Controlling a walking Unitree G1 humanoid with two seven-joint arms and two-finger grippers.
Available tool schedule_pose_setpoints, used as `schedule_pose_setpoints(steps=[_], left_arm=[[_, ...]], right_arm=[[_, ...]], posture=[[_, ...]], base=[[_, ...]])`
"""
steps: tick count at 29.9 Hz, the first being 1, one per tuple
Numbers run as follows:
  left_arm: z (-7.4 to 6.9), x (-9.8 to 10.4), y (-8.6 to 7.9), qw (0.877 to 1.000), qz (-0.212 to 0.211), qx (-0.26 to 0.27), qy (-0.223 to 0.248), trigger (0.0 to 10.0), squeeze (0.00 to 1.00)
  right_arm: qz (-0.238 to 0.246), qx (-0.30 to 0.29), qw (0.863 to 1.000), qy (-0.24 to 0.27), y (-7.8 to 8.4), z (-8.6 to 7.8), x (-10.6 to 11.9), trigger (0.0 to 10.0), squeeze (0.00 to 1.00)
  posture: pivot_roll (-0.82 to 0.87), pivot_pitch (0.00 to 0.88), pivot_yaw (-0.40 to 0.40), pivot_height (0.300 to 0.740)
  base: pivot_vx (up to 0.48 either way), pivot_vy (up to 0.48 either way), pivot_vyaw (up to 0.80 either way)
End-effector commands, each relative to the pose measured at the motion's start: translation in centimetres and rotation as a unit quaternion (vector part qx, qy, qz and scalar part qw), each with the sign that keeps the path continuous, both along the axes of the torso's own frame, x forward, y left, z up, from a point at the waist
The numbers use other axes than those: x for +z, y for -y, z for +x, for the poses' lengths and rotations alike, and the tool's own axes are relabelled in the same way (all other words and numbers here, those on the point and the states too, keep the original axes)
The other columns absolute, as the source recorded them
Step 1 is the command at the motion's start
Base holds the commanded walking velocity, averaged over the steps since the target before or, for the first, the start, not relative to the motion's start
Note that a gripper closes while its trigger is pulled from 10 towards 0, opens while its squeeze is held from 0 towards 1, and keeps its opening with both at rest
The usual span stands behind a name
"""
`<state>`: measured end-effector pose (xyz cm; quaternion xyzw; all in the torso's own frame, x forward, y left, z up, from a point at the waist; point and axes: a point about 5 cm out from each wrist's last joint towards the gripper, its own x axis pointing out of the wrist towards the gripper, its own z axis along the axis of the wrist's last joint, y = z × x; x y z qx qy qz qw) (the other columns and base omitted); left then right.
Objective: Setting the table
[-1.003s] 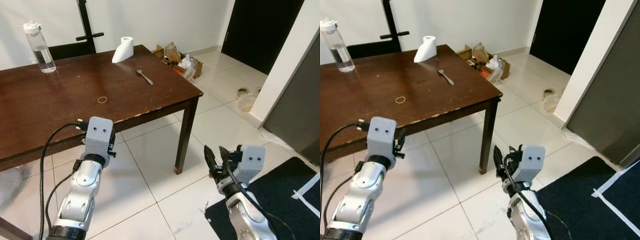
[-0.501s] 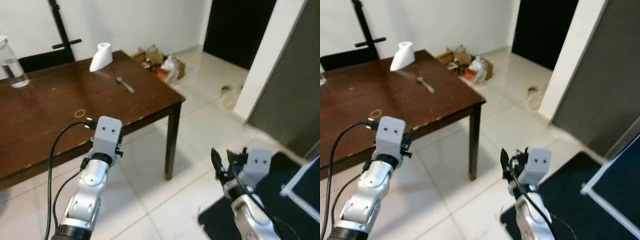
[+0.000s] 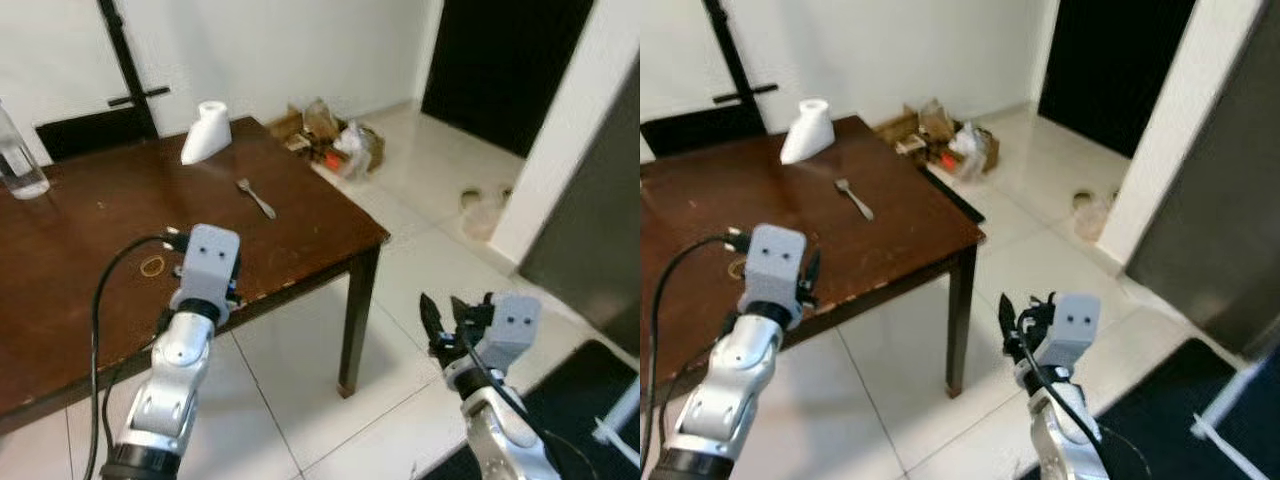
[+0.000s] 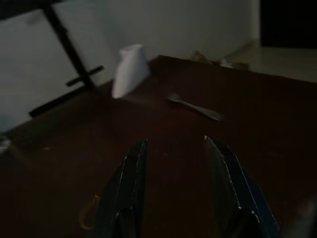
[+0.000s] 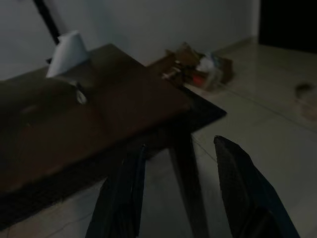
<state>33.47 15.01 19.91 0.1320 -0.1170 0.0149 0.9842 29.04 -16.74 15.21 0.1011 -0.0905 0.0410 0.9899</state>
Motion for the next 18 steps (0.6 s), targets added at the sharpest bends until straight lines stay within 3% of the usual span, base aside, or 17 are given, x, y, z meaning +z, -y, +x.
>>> schedule_pose_setpoints(steps=[1, 16, 18], left_arm=[[-0.21, -0.15, -0.73, 1.000, 0.010, 0.015, 0.004, 10.0, 0.00], [-0.31, 0.39, -0.51, 1.000, 0.005, 0.011, 0.016, 10.0, 0.00], [-0.25, 0.24, -0.31, 1.000, 0.002, 0.005, 0.006, 10.0, 0.00]], right_arm=[[0.006, 0.023, 1.000, -0.006, -0.76, -0.16, -0.33, 10.0, 0.00], [0.000, 0.041, 0.999, 0.000, -1.16, -0.25, -0.11, 10.0, 0.00], [0.000, 0.039, 0.999, -0.001, -1.08, -0.28, -0.13, 10.0, 0.00]], posture=[[0.03, 0.087, 0.083, 0.740], [0.02, 0.087, 0.084, 0.740], [0.02, 0.087, 0.084, 0.740]], base=[[0.480, 0.000, 0.00], [0.480, 0.000, 0.00], [0.172, 0.000, 0.00]])
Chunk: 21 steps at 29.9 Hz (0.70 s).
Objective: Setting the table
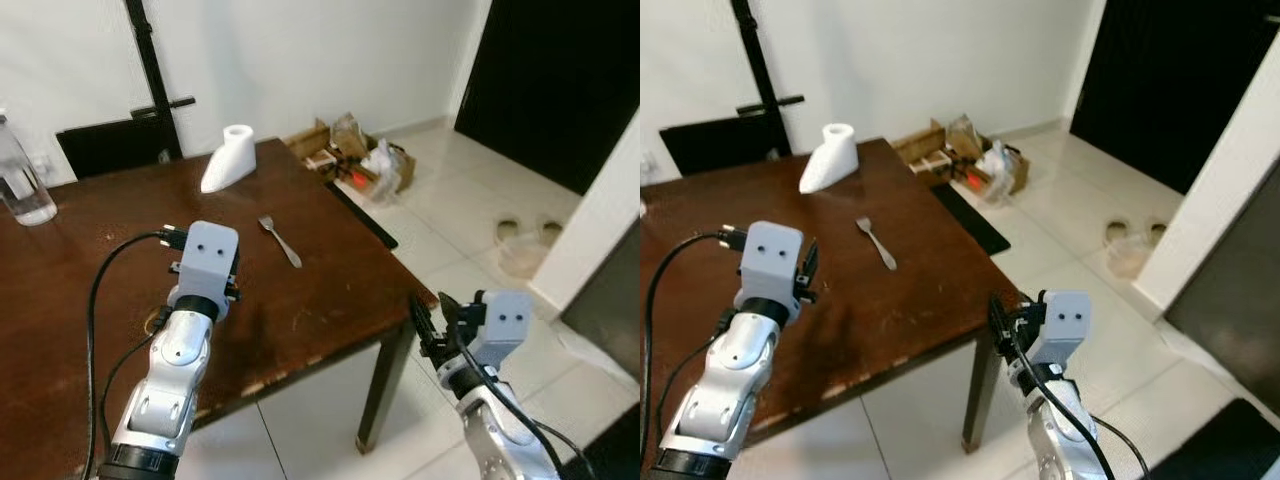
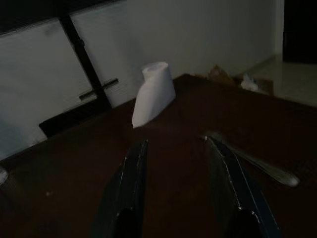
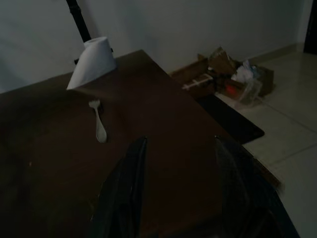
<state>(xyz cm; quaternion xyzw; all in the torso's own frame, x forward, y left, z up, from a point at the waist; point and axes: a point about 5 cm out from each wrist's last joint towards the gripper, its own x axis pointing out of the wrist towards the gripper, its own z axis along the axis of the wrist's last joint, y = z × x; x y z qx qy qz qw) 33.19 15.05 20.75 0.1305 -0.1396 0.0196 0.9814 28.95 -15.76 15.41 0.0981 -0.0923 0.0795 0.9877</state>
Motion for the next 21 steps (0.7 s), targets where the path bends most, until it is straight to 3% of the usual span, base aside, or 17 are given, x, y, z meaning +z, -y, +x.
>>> schedule_pose_setpoints(steps=[1, 7, 13, 16, 21], left_arm=[[0.0, -0.7, -0.1, 1.000, 0.004, -0.002, -0.021, 10.0, 0.00], [-0.1, -0.9, 0.6, 0.999, 0.000, -0.027, -0.031, 10.0, 0.00], [-0.5, -1.4, 1.0, 0.996, -0.019, -0.065, -0.062, 10.0, 0.00], [-0.5, -1.9, 0.6, 0.992, -0.013, -0.081, -0.100, 10.0, 0.00], [0.0, -2.1, 0.1, 0.987, -0.020, -0.086, -0.130, 10.0, 0.00]], right_arm=[[0.005, 0.001, 1.000, -0.007, -0.1, -0.2, -0.3, 10.0, 0.00], [0.003, -0.002, 1.000, -0.008, 0.0, -0.2, -0.3, 10.0, 0.00], [-0.056, 0.071, 0.996, -0.004, -1.4, -0.7, 0.0, 10.0, 0.00], [-0.089, 0.121, 0.989, -0.004, -2.5, -0.7, 0.4, 10.0, 0.00], [-0.110, 0.136, 0.985, -0.002, -3.3, -0.4, 0.5, 10.0, 0.00]], posture=[[0.02, 0.087, 0.084, 0.740], [0.02, 0.088, 0.087, 0.740], [0.02, 0.093, 0.089, 0.740], [0.03, 0.097, 0.088, 0.740], [0.04, 0.103, 0.089, 0.740]], base=[[0.000, 0.000, 0.00], [0.000, 0.000, 0.00], [0.000, 0.000, 0.00], [0.000, 0.000, 0.00], [0.000, 0.000, 0.00]])
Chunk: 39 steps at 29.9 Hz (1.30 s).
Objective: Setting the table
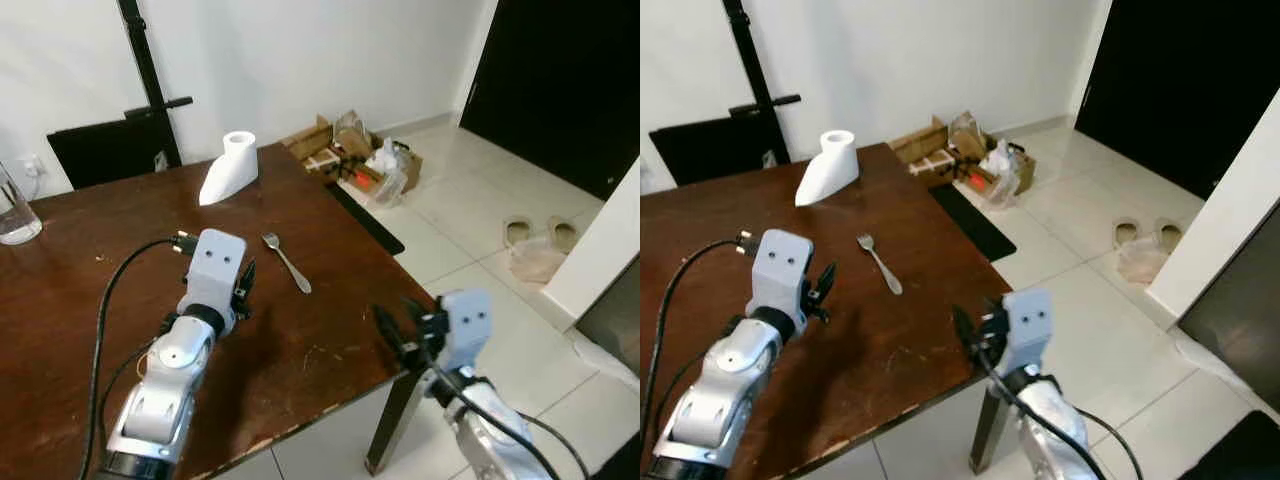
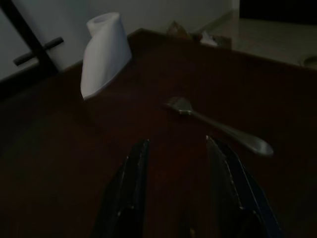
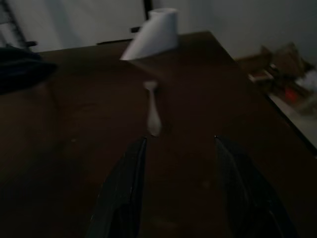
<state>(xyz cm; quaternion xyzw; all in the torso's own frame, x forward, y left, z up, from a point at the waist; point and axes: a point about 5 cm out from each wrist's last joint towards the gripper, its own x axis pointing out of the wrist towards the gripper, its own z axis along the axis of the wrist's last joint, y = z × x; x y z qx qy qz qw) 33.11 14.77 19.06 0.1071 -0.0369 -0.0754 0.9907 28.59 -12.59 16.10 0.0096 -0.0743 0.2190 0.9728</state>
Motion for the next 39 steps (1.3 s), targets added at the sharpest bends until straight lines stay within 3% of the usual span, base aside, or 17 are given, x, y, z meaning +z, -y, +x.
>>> schedule_pose_setpoints(steps=[1, 7, 12, 14, 15, 21, 26, 28, 31, 32, 33, 34, 39], left_arm=[[0.3, -0.5, -0.4, 1.000, -0.003, 0.002, -0.025, 10.0, 0.00], [0.4, -0.7, -0.9, 0.999, 0.003, 0.007, -0.045, 10.0, 0.00], [0.3, -0.4, -2.4, 0.998, 0.008, 0.037, -0.046, 10.0, 0.00], [0.2, -0.1, -3.1, 0.998, 0.011, 0.047, -0.045, 10.0, 0.00], [-0.1, 0.1, -3.9, 0.997, 0.023, 0.056, -0.041, 10.0, 0.00], [-0.8, 0.9, -5.1, 0.996, 0.031, 0.079, -0.030, 10.0, 0.00], [-1.4, 2.2, -6.7, 0.994, 0.029, 0.104, -0.013, 10.0, 0.00], [-1.9, 3.1, -8.0, 0.993, 0.020, 0.120, -0.004, 10.0, 0.00], [-2.8, 3.7, -9.5, 0.992, 0.008, 0.126, -0.001, 10.0, 0.00], [-3.8, 4.2, -10.7, 0.992, 0.012, 0.127, 0.004, 10.0, 0.00], [-3.8, 4.2, -10.7, 0.992, 0.012, 0.127, 0.004, 10.0, 0.00], [-5.3, 5.1, -12.3, 0.991, 0.027, 0.130, 0.016, 10.0, 0.00], [-7.2, 6.4, -13.8, 0.991, 0.054, 0.122, 0.025, 10.0, 0.00]], right_arm=[[-0.016, 0.002, 1.000, -0.010, -0.5, 0.4, -0.4, 10.0, 0.00], [-0.019, 0.008, 1.000, -0.013, -1.4, 1.0, -0.4, 10.0, 0.00], [-0.030, 0.007, 0.999, -0.024, -2.2, 2.4, -0.9, 10.0, 0.00], [-0.035, -0.003, 0.999, -0.027, -2.2, 3.0, -0.9, 10.0, 0.00], [-0.032, -0.034, 0.998, -0.032, -1.8, 4.1, -0.8, 10.0, 0.00], [-0.009, -0.064, 0.998, -0.028, -1.5, 6.4, 0.1, 10.0, 0.00], [-0.057, -0.048, 0.997, -0.021, -2.8, 8.0, 0.8, 10.0, 0.00], [-0.080, -0.051, 0.995, -0.038, -3.0, 8.9, 0.6, 10.0, 0.00], [-0.076, -0.045, 0.994, -0.058, -3.2, 9.4, 0.4, 10.0, 0.00], [-0.060, -0.039, 0.994, -0.079, -3.4, 9.7, 0.2, 10.0, 0.00], [-0.060, -0.039, 0.994, -0.079, -3.4, 9.7, 0.2, 10.0, 0.00], [-0.050, -0.043, 0.993, -0.093, -3.4, 10.2, 0.1, 10.0, 0.00], [-0.054, -0.069, 0.992, -0.092, -2.9, 10.9, 0.4, 10.0, 0.00]], posture=[[0.04, 0.113, 0.096, 0.740], [0.05, 0.122, 0.097, 0.740], [0.08, 0.143, 0.094, 0.740], [0.10, 0.147, 0.089, 0.740], [0.12, 0.153, 0.084, 0.740], [0.16, 0.161, 0.078, 0.740], [0.24, 0.168, 0.052, 0.740], [0.26, 0.171, 0.042, 0.740], [0.29, 0.175, 0.028, 0.740], [0.33, 0.182, 0.012, 0.740], [0.33, 0.182, 0.012, 0.740], [0.36, 0.188, -0.001, 0.740], [0.41, 0.197, -0.012, 0.740]], base=[[0.000, 0.000, 0.00], [0.000, 0.000, 0.00], [0.000, 0.000, 0.00], [0.000, 0.000, 0.00], [0.000, 0.000, 0.00], [0.000, 0.000, 0.00], [0.000, 0.000, 0.00], [0.000, 0.000, 0.00], [0.000, 0.000, 0.00], [0.000, 0.000, 0.00], [0.000, 0.000, 0.00], [0.000, 0.000, 0.00], [0.000, 0.000, 0.00]])
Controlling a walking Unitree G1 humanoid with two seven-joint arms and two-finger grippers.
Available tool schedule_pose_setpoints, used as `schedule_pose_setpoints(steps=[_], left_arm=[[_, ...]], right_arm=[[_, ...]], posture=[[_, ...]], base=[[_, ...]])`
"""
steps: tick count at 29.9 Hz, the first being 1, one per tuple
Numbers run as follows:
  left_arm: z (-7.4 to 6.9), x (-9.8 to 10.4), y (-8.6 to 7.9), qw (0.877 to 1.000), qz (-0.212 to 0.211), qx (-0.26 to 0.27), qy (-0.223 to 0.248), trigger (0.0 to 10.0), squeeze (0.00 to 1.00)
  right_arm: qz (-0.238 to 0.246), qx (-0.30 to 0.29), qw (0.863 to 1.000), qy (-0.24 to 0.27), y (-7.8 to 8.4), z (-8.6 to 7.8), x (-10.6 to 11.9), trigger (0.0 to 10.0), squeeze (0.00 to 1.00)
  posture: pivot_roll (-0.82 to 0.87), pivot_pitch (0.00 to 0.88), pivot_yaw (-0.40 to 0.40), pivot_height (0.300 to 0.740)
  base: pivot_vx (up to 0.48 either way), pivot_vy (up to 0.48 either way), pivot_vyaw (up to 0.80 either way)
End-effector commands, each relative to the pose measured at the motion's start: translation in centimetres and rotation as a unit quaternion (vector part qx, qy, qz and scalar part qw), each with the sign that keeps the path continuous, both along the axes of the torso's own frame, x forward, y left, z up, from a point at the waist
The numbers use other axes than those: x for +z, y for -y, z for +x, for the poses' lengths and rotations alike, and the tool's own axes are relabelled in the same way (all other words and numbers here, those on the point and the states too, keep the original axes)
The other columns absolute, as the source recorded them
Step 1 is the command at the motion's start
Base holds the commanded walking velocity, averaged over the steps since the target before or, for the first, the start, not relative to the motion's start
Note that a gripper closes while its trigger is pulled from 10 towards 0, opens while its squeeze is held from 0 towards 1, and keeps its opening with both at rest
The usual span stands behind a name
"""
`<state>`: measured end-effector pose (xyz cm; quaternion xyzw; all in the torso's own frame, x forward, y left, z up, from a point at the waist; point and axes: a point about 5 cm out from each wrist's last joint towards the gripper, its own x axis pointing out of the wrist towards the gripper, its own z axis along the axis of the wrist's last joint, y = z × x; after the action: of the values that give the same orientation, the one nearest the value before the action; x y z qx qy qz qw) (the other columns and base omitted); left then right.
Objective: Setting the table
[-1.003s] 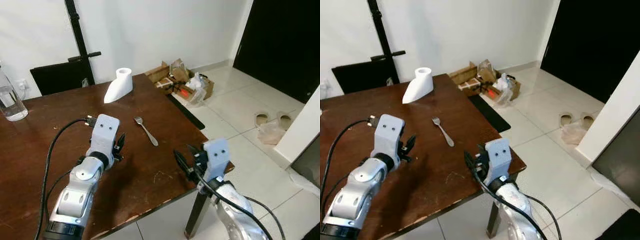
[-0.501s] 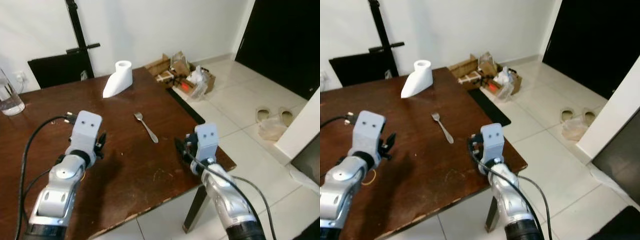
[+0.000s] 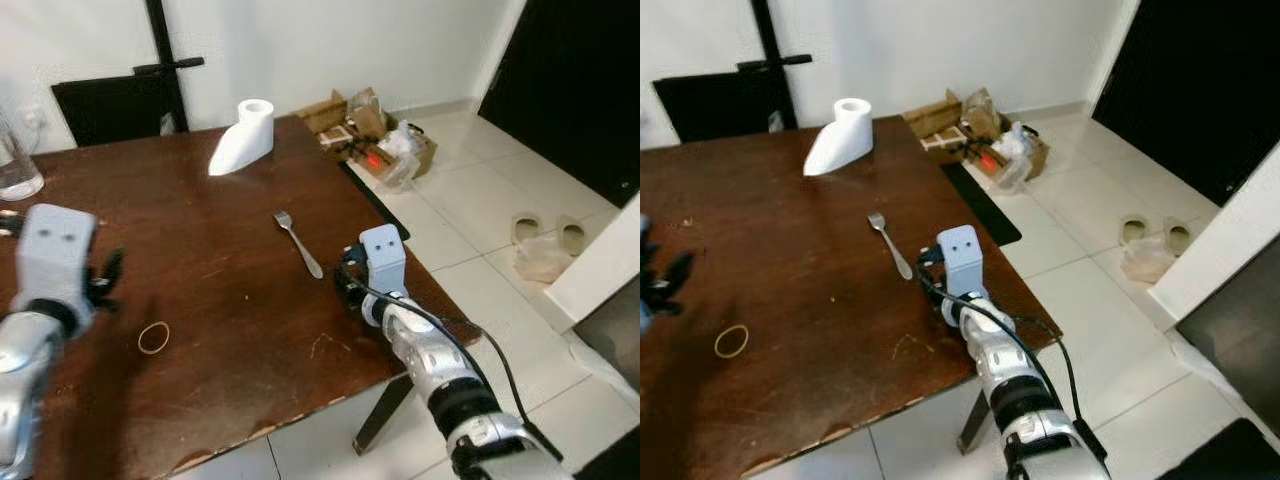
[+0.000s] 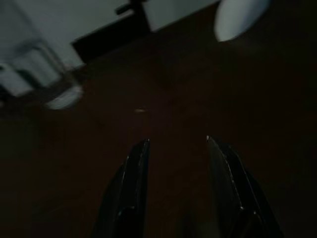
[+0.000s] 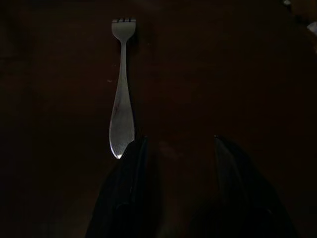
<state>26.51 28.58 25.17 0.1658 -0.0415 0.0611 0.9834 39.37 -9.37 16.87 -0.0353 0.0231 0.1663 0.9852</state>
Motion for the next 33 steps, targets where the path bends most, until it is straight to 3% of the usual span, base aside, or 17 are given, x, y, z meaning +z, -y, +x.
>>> schedule_pose_setpoints(steps=[1, 5, 10, 14, 22, 23, 25, 26, 33], left_arm=[[-1.0, 0.5, -0.2, 1.000, 0.004, -0.018, 0.000, 10.0, 0.00], [-2.5, 1.1, -0.2, 0.999, 0.012, -0.045, -0.010, 10.0, 0.00], [-3.4, 0.8, 0.1, 0.998, 0.014, -0.050, -0.021, 10.0, 0.00], [-3.7, 0.8, 0.3, 0.998, 0.013, -0.052, -0.027, 10.0, 0.00], [-4.2, 0.8, 0.5, 0.998, 0.006, -0.051, -0.034, 10.0, 0.00], [-4.4, 0.7, 0.5, 0.998, 0.004, -0.050, -0.037, 10.0, 0.00], [-4.4, 0.6, 0.6, 0.998, 0.002, -0.049, -0.039, 10.0, 0.00], [-4.4, 0.5, 0.6, 0.998, 0.000, -0.049, -0.041, 10.0, 0.00], [-4.1, 0.2, 1.0, 0.998, -0.007, -0.050, -0.045, 10.0, 0.00]], right_arm=[[0.009, -0.018, 1.000, -0.004, 0.4, 0.2, -0.2, 10.0, 0.00], [0.047, -0.029, 0.998, 0.005, 0.6, 0.8, 0.9, 10.0, 0.00], [0.073, -0.003, 0.997, 0.011, 0.1, 1.0, 1.5, 10.0, 0.00], [-0.003, 0.017, 0.999, -0.030, -0.6, 0.7, -0.2, 10.0, 0.00], [-0.020, 0.025, 0.996, -0.084, -0.5, 0.2, -2.2, 10.0, 0.00], [-0.019, 0.026, 0.995, -0.090, -0.3, 0.1, -2.5, 3.9, 0.00], [-0.020, 0.027, 0.995, -0.096, -0.2, 0.1, -2.7, 3.9, 0.00], [-0.026, 0.031, 0.994, -0.100, -0.1, 0.0, -2.9, 0.0, 0.00], [-0.046, 0.028, 0.993, -0.108, 0.4, 0.1, -3.0, 0.0, 0.00]], posture=[[0.41, 0.197, -0.012, 0.740], [0.45, 0.197, -0.018, 0.740], [0.48, 0.204, -0.020, 0.740], [0.49, 0.217, -0.024, 0.740], [0.49, 0.239, -0.025, 0.740], [0.49, 0.243, -0.024, 0.740], [0.49, 0.243, -0.024, 0.740], [0.48, 0.244, -0.024, 0.740], [0.47, 0.245, -0.025, 0.740]], base=[[0.000, 0.000, 0.00], [0.000, 0.000, 0.00], [0.000, 0.000, 0.00], [0.000, 0.000, 0.00], [0.000, 0.000, 0.00], [0.000, 0.000, 0.00], [0.000, 0.000, 0.00], [0.000, 0.000, 0.00], [0.000, 0.000, 0.00]])
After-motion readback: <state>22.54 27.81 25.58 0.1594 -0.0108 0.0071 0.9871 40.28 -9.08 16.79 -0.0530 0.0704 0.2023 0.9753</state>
